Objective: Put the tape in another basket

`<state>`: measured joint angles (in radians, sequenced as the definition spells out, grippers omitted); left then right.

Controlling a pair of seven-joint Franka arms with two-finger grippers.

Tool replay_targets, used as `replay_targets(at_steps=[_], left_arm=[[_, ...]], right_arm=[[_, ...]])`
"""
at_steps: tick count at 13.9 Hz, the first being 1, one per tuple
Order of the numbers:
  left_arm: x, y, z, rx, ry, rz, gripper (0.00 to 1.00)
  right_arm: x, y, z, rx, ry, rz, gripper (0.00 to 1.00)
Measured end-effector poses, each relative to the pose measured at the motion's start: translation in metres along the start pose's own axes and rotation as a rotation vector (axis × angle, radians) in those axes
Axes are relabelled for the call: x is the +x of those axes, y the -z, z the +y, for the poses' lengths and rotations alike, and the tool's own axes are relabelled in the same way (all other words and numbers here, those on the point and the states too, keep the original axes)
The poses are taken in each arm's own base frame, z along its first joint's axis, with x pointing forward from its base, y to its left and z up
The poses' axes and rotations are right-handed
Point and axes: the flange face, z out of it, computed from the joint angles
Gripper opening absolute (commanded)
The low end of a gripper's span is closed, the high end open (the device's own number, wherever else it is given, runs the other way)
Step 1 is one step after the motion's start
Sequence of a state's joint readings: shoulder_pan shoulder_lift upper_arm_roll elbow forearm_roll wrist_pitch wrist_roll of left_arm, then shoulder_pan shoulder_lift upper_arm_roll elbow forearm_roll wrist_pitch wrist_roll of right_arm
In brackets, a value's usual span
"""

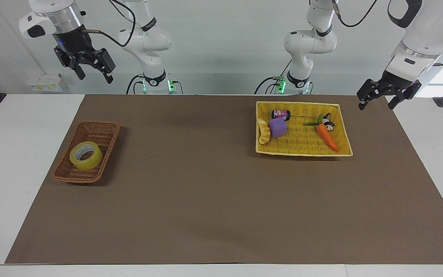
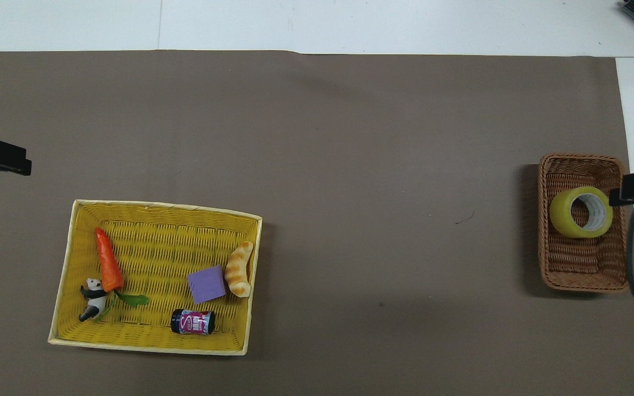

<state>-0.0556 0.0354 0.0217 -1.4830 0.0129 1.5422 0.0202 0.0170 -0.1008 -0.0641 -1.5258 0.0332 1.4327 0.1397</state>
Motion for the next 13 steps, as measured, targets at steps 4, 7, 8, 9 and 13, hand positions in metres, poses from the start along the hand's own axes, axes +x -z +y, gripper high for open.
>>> replay_targets(at_steps=[4, 7, 8, 9, 13], left_arm=[[0.0, 0.0, 0.001, 0.0, -0.001, 0.0, 1.0], [0.0, 0.0, 0.005, -0.001, -0.008, 0.0, 1.0], [0.0, 0.0, 0.005, -0.001, -0.009, 0.0, 1.0], [0.0, 0.0, 0.005, -0.001, -0.009, 0.0, 1.0], [0.0, 0.0, 0.006, -0.001, -0.01, -0.003, 1.0]], right_arm=[[-0.005, -0.008, 0.007, 0.0, 0.073, -0.021, 1.0], [-0.01, -0.013, 0.007, -0.001, 0.077, -0.035, 1.0], [-0.011, -0.012, 0.007, -0.001, 0.079, -0.034, 1.0], [-0.012, -0.011, 0.006, 0.0, 0.082, -0.032, 1.0], [-0.017, -0.009, -0.008, -0.002, 0.101, -0.028, 1.0]])
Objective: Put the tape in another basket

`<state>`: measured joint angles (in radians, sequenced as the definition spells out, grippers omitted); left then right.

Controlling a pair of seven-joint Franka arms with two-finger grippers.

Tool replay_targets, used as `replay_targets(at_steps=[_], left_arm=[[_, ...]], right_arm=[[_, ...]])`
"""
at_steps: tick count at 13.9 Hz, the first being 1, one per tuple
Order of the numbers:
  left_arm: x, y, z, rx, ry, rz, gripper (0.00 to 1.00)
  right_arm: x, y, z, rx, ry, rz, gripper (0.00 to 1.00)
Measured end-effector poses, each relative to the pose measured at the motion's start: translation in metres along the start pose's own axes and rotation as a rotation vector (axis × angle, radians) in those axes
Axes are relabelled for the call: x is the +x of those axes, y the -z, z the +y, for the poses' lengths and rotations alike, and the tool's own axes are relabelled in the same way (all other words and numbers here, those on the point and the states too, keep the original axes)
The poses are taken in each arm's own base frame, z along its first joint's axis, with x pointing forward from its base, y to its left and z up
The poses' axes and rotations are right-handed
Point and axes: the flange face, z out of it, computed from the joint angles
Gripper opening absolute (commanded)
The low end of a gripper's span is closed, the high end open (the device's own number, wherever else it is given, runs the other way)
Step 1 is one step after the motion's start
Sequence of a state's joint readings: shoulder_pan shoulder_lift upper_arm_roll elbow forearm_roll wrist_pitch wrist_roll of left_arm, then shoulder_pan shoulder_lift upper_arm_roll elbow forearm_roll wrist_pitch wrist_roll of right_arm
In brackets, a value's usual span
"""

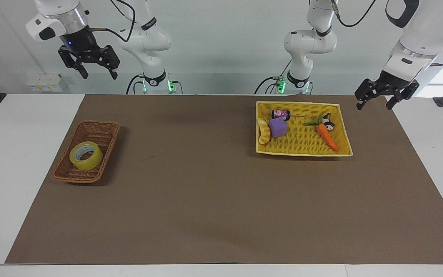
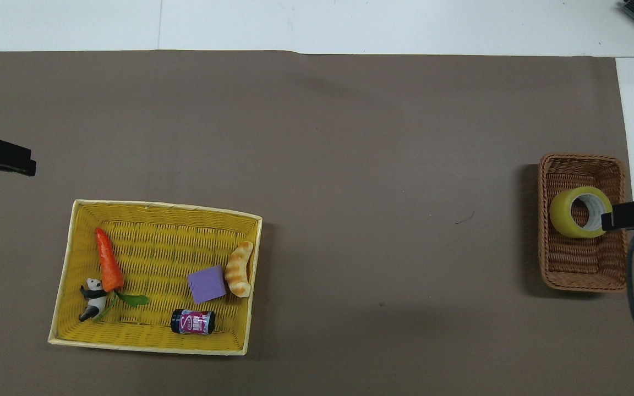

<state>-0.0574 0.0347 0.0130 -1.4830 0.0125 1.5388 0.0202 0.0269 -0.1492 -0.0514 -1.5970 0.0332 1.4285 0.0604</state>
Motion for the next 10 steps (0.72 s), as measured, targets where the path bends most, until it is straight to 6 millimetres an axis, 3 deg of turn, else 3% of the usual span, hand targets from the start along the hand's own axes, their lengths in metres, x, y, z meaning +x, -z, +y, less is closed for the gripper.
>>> replay_targets(at_steps=[4, 10], left_arm=[[-0.0007, -0.0005, 0.0009, 0.0, -0.002, -0.005, 1.0], [-0.0049, -0.002, 0.0037, -0.003, -0.006, -0.035, 1.0]], right_arm=[[0.0001, -0.0042, -0.0015, -0.001, -0.07, -0.009, 1.0], [0.0051, -0.0065, 0.0002, -0.001, -0.011, -0.011, 1.0]])
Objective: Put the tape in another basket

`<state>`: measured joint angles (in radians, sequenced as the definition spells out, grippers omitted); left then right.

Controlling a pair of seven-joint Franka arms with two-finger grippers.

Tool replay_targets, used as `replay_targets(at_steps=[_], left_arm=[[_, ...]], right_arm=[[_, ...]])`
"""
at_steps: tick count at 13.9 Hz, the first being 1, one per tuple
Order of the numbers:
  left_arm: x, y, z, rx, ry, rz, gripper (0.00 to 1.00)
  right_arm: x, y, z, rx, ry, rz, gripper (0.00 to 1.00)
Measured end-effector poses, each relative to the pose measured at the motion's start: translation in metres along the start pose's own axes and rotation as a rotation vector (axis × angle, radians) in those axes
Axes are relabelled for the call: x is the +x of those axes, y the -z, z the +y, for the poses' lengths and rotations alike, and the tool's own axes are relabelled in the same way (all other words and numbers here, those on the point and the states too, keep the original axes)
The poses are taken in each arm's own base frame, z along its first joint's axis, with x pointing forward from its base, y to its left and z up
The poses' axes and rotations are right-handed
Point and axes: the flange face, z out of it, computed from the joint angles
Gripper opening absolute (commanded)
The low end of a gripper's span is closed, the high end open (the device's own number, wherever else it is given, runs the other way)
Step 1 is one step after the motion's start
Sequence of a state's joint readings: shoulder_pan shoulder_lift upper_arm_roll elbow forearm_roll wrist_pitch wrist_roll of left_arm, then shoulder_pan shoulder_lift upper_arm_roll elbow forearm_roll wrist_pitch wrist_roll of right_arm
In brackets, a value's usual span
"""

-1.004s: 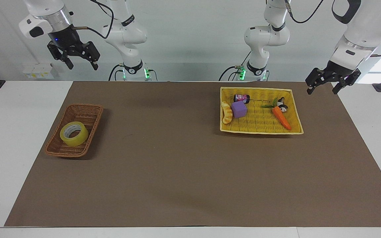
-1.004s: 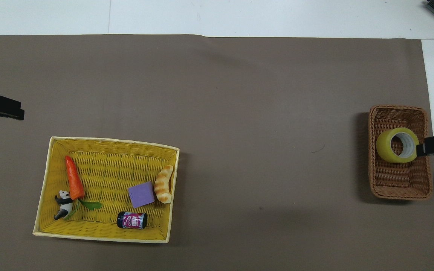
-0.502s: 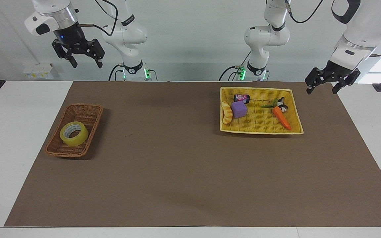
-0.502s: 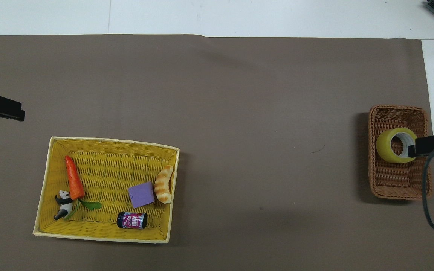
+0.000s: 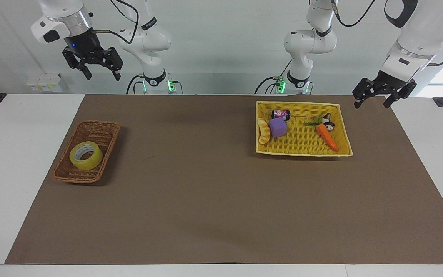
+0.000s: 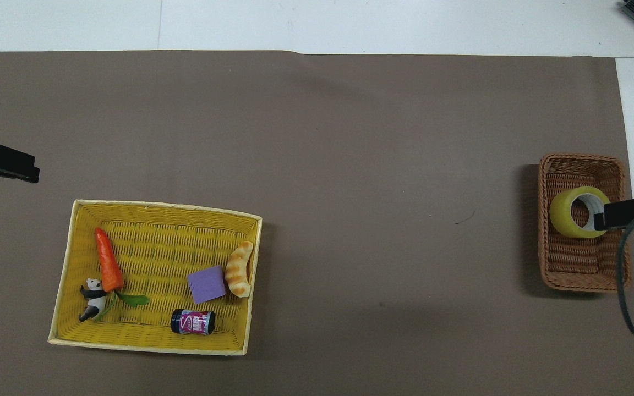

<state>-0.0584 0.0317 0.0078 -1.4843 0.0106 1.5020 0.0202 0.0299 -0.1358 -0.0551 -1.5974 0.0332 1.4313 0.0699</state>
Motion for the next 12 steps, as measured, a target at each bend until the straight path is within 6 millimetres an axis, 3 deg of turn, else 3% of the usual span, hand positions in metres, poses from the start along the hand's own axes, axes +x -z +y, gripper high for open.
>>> replay_targets(at_steps=[12], left_arm=[[-0.0034, 0.0, 0.001, -0.003, -0.001, -0.018, 1.0]], right_arm=[[0.0062, -0.0039, 0.003, 0.001, -0.064, 0.007, 1.0]])
